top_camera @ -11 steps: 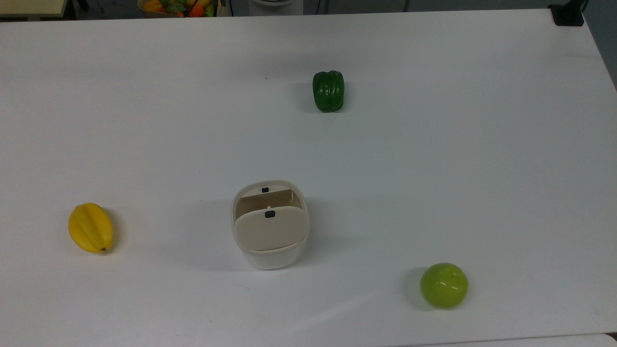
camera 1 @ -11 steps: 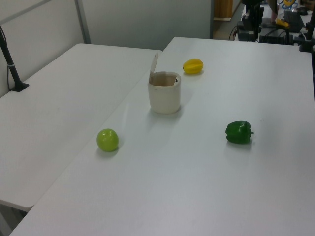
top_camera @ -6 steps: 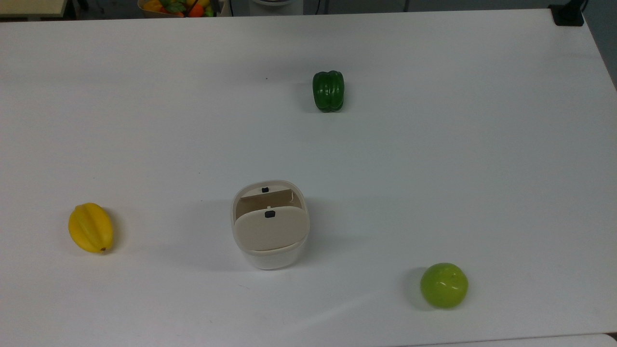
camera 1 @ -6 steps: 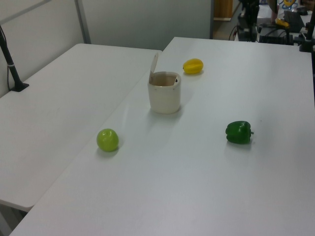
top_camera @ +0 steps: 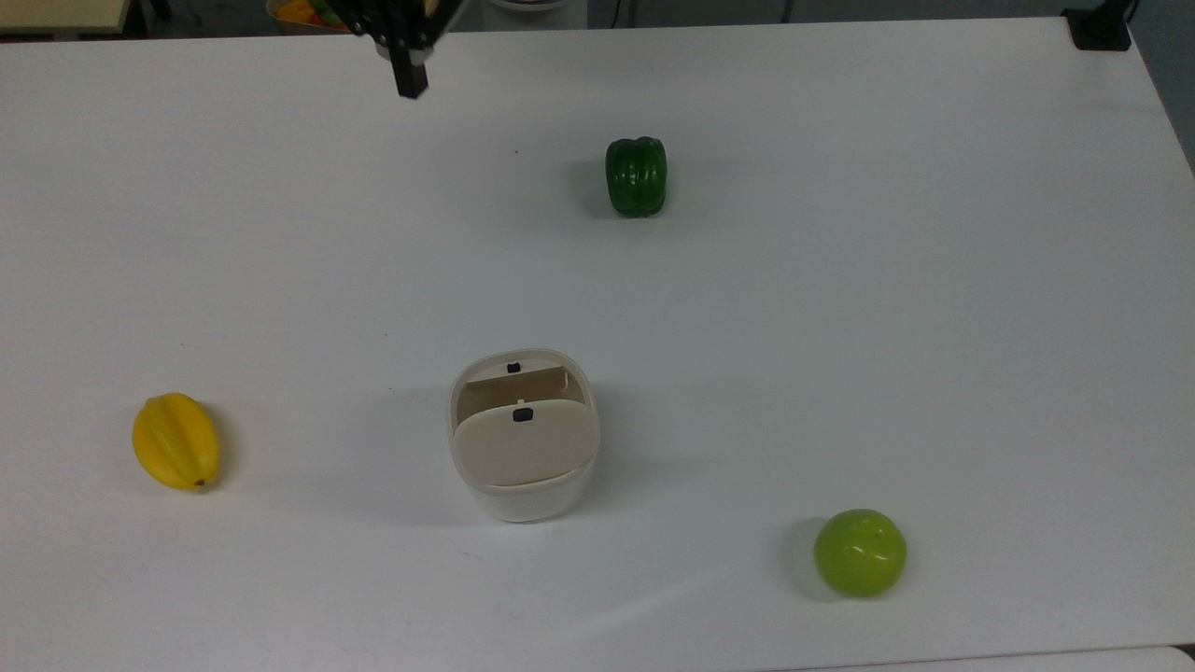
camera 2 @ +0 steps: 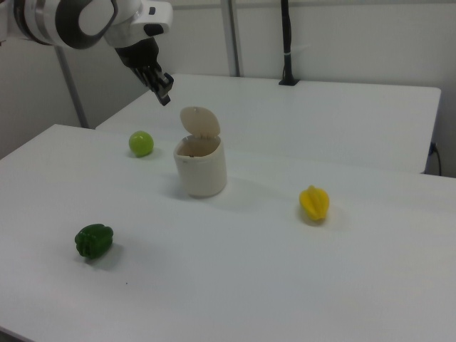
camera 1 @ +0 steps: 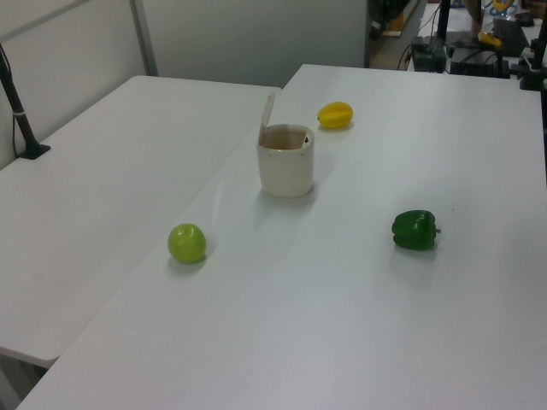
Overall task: Close garbage bin
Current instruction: 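Move the gripper over the cream bin toward its raised lid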
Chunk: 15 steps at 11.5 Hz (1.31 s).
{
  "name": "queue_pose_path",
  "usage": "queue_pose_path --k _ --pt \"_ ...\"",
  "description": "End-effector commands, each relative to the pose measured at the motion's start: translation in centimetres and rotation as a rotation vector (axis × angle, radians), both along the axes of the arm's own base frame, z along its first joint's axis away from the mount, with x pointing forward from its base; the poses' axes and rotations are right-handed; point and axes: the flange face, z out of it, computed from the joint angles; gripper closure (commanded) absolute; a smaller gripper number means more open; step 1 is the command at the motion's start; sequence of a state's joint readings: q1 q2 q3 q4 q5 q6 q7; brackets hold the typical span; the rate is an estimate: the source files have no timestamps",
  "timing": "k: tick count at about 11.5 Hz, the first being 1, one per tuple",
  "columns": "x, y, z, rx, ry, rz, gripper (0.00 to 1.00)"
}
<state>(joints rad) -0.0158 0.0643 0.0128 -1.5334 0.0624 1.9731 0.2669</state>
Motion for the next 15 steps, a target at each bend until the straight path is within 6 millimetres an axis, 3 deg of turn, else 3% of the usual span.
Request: queue_pose_path --k 1,4,7,9,11,15 --pt "3.9 3.2 -3.4 0.026 -0.078 -0.003 1.0" --pt "7.6 5.5 -7.2 0.021 -0.209 -0.043 1.0" --pt "11.1 5.4 -7.5 0.013 -0.339 -0.043 1.0" --pt "11.7 5.6 -7.2 -0.024 -0.414 -0.01 1.0" --pt "12.6 6.8 -9.5 -0.165 -0.437 0.086 1.0" --pt "13.4 7.0 -11.4 -0.181 -0.446 0.105 1.0"
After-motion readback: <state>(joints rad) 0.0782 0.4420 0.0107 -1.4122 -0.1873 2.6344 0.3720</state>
